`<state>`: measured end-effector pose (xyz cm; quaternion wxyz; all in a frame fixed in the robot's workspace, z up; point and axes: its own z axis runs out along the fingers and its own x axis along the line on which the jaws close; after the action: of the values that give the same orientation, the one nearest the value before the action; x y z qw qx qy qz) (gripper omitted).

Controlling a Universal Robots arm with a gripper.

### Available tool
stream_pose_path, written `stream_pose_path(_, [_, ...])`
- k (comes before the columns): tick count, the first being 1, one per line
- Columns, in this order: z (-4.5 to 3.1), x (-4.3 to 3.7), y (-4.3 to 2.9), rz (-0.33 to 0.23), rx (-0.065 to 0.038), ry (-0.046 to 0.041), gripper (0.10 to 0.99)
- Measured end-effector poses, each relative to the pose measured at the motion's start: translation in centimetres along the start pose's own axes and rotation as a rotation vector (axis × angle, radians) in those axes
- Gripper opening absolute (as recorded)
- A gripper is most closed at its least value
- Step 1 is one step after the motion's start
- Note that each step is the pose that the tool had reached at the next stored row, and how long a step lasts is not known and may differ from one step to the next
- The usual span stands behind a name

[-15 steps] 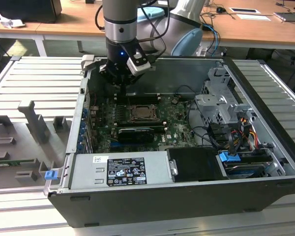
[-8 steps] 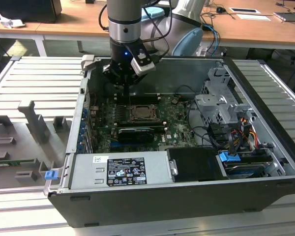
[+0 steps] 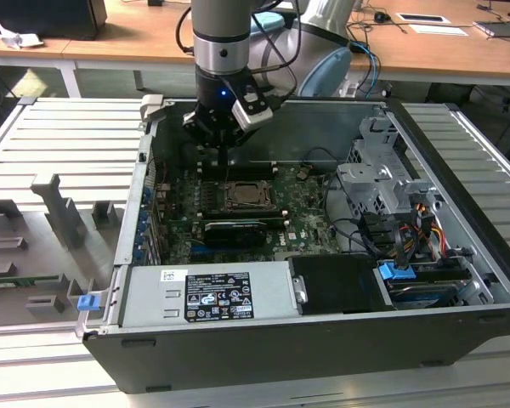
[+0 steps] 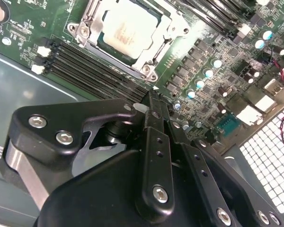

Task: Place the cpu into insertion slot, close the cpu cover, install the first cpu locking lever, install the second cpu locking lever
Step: 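Install the first cpu locking lever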

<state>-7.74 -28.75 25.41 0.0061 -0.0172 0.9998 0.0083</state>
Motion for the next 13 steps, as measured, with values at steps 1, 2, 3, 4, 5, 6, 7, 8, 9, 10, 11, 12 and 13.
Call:
stream_pose_path(1, [0.01,-0.17,-0.01,0.000,0.000,0.0000,0.106])
stream_pose_path(2, [0.01,-0.33,-0.01,0.000,0.000,0.0000,0.106])
stream_pose_path(3, [0.02,-0.45,-0.01,0.000,0.000,0.0000,0.106])
stream_pose_path(4, [0.03,-0.58,-0.02,0.000,0.000,-0.0001,0.106])
stream_pose_path(5, [0.03,-0.87,-0.03,0.000,0.000,0.0000,0.106])
stream_pose_path(6, [0.04,-1.06,-0.04,0.000,0.000,0.0000,0.106])
stream_pose_path(7, [0.06,-1.34,-0.05,0.000,0.000,0.0000,0.106])
stream_pose_path(8, [0.07,-1.56,-0.05,0.000,0.000,0.0000,0.106])
stream_pose_path(9, [0.09,-1.78,-0.06,0.000,0.000,0.0000,0.106])
stream_pose_path(10, [0.10,-1.98,-0.08,0.000,-0.002,-0.0002,0.106])
stream_pose_path(11, [0.12,-2.10,-0.08,0.000,-0.009,-0.0004,0.106])
stream_pose_path(12, [0.16,-2.25,-0.08,0.000,-0.027,-0.0010,0.106])
stream_pose_path(13, [0.18,-2.35,-0.08,0.000,-0.045,-0.0016,0.106])
